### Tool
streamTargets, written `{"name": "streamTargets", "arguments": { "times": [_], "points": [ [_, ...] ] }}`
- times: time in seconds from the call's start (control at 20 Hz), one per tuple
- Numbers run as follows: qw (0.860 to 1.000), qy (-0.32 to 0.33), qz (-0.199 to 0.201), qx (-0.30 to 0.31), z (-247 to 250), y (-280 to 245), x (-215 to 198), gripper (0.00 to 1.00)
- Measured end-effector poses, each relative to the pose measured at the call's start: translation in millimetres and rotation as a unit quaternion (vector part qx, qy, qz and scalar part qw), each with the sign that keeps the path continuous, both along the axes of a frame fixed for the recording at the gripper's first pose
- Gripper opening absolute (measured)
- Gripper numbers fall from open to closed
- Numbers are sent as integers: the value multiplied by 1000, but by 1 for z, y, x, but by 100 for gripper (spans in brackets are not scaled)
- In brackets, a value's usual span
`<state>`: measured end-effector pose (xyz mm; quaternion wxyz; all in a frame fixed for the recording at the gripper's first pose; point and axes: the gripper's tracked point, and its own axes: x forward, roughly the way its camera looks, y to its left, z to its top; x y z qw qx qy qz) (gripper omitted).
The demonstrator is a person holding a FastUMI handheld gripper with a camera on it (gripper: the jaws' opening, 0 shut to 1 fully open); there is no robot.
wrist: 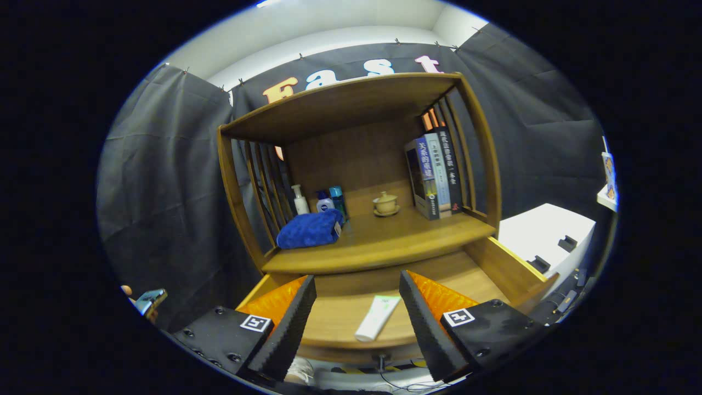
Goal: Pull open the drawer, take out the items inside it, and place them on the countertop above the cabinet.
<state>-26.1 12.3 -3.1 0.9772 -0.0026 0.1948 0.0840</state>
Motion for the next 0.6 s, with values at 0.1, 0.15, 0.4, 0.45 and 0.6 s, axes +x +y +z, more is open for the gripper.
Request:
{"name": "streamTargets", "arguments": {
  "times": [0.1, 0.15, 0.4, 0.45, 0.6],
  "points": [
    [995, 91, -18, -23, -40, -2, 23, 98],
    [992, 116, -36, -31, -52, -5, 38, 99],
    [959, 237, -67, -139, -118, -21, 67, 99],
    [953, 252, -67, -155, -129, -23, 70, 99],
    [933, 302, -76, -180, -156, -26, 69, 99]
  ]
}}
